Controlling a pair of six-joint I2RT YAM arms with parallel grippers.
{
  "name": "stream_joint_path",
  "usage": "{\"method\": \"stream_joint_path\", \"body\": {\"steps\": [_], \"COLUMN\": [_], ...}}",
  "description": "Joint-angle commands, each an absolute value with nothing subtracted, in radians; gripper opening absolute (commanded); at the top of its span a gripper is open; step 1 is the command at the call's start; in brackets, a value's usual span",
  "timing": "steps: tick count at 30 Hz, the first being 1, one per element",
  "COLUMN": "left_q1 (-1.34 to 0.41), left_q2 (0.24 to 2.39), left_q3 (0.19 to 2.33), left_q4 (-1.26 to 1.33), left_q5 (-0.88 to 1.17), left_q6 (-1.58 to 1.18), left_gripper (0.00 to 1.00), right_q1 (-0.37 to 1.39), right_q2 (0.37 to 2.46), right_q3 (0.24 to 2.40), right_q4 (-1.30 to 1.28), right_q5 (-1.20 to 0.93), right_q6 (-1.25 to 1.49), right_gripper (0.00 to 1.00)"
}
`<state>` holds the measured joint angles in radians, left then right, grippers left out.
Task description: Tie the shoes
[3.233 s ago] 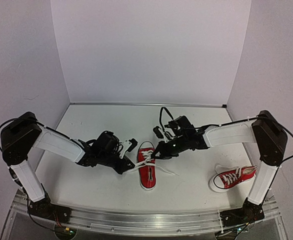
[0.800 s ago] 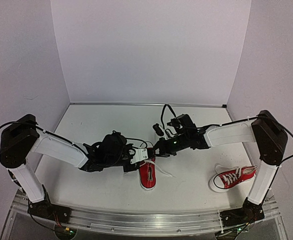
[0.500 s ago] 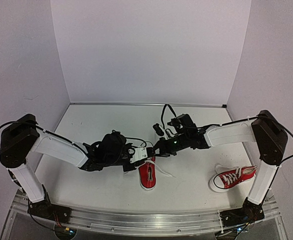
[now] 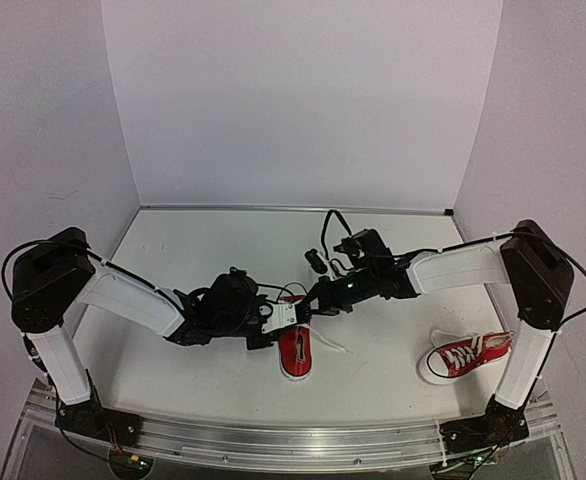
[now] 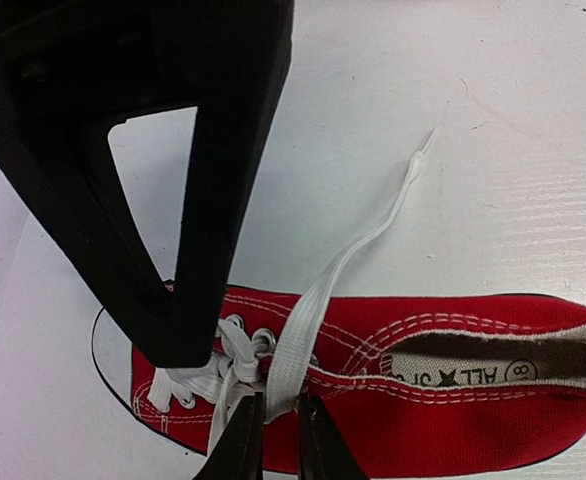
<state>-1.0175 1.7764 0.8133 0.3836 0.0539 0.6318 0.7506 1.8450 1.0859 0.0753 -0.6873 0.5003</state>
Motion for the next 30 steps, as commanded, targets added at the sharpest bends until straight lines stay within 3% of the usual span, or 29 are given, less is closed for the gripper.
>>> {"method": "stream_joint_path", "body": {"steps": [1, 5, 13, 20, 25, 30], "left_q1": [-1.012, -1.013, -1.013, -1.013, -1.011, -1.011], "left_q2": [1.789, 1.772, 1.719, 1.765, 1.797, 1.820], "left_q3": [0.856, 0.847, 0.824, 0.854, 0.875, 0.890], "left_q4": [0.411, 0.424, 0.434, 0.398, 0.387, 0.385], "left_q5": [0.058, 0.058, 0.067, 0.074, 0.074, 0.074], "left_q6": [0.639, 0.635, 0.615, 0.625, 0.639, 0.639], "left_gripper": [0.11, 0.01, 0.00, 0.19, 0.21, 0.17], "right_q1": [0.746, 0.746, 0.746, 0.746, 0.746, 0.746], "right_q2": [1.849, 1.846, 1.848, 1.851, 1.852, 1.852], "right_q3": [1.113, 1.111, 1.113, 1.117, 1.118, 1.119], "right_q4": [0.115, 0.115, 0.114, 0.114, 0.112, 0.111], "right_q5": [-0.707, -0.707, -0.707, -0.707, -0.707, -0.709], "right_q6": [0.502, 0.502, 0.502, 0.502, 0.502, 0.502], "right_gripper": [0.00, 0.00, 0.00, 0.00, 0.00, 0.00]}}
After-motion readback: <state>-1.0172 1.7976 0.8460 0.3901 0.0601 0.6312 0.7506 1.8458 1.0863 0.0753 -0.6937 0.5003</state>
